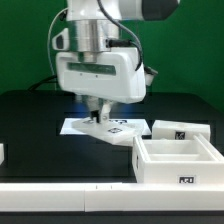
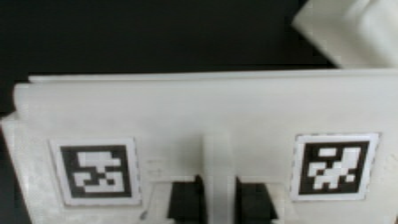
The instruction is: Assemble cabinet
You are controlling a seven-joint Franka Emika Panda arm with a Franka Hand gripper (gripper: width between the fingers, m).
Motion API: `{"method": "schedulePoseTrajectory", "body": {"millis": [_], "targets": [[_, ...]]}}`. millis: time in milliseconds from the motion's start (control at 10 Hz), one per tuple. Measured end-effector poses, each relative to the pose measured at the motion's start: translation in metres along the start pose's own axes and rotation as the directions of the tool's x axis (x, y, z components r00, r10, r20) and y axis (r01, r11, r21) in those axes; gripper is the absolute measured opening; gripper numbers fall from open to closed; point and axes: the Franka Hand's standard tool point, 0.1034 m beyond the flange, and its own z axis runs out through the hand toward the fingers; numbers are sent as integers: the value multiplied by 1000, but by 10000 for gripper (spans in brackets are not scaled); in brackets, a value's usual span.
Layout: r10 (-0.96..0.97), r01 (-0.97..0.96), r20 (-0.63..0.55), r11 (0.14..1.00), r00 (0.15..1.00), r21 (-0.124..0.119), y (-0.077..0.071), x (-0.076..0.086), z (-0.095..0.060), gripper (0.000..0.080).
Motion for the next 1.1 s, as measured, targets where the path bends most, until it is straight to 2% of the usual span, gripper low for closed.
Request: {"method": "schedulePoseTrajectory", "body": {"millis": [100,300,400,800,900,1000,1100], "targets": [[119,-118,22,993,993,-19,-2,-18,-1,62],[260,-259,39,965,965,-29,-14,-41,-6,62],[394,-393,40,919,918,-32,-22,-54,-2,62],[429,-427,54,904,902,-31,-24,-56,-3,62],[457,-442,111,887,882,-137,-17,-69,-11,62],[495,-458,148,860,856,-225,-15,-77,-20,62],[515,-464,152,841,844,-278,-14,-85,-17,62]]}}
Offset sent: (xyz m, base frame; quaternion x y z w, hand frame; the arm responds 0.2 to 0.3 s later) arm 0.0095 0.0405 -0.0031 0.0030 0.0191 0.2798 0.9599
